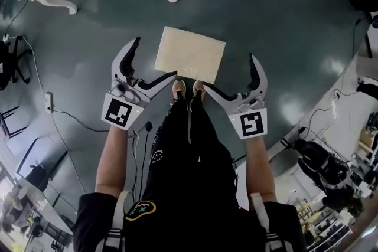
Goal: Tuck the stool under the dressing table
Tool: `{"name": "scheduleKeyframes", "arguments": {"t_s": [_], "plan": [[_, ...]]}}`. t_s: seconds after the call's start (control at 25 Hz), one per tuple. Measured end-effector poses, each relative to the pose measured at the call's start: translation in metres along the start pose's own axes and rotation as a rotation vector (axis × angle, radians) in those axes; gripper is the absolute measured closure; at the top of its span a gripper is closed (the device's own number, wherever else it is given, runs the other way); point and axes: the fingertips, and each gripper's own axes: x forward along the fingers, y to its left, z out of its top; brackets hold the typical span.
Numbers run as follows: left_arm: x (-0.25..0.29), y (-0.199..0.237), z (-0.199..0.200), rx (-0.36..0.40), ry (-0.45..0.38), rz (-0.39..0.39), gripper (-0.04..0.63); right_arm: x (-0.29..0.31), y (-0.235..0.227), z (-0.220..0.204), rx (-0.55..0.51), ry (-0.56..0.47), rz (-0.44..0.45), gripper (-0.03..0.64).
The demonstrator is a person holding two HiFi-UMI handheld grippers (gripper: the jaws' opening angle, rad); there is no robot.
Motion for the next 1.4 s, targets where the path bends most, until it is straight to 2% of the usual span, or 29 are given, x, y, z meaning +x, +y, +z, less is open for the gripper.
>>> {"name": "scheduleKeyframes", "arguments": {"t_s": [0.16, 0.36, 0.56, 0.72, 0.84, 0.92, 1.08, 1.16, 1.4], "plan": [[0.026, 0.006, -0.048, -0.030, 0.039, 0.015, 0.115, 0.017, -0.020, -0.049, 0.006, 0.025, 0.008, 0.018], [0.053, 0.020, -0.147, -0.098, 0.113, 0.018, 0.115, 0.044, -0.044, -0.149, 0.049, 0.098, 0.021, 0.018], [0.053, 0.029, -0.229, -0.031, 0.202, -0.014, 0.115, 0.051, -0.054, -0.227, 0.050, 0.186, 0.035, 0.018], [0.063, 0.026, -0.283, -0.066, 0.241, -0.021, 0.115, 0.055, -0.061, -0.287, 0.070, 0.252, 0.045, 0.018], [0.066, 0.022, -0.325, -0.115, 0.287, -0.041, 0.115, 0.060, -0.056, -0.333, 0.136, 0.310, 0.059, 0.018], [0.066, 0.018, -0.350, -0.209, 0.322, -0.067, 0.115, 0.063, -0.052, -0.358, 0.227, 0.327, 0.084, 0.018], [0.061, 0.022, -0.400, -0.535, 0.434, -0.122, 0.115, 0.065, -0.048, -0.398, 0.503, 0.368, 0.144, 0.018], [0.058, 0.028, -0.422, -0.665, 0.490, -0.142, 0.115, 0.065, -0.051, -0.420, 0.620, 0.401, 0.164, 0.018], [0.050, 0.042, -0.469, -0.879, 0.627, -0.275, 0.115, 0.065, -0.057, -0.471, 0.891, 0.474, 0.222, 0.018]]}}
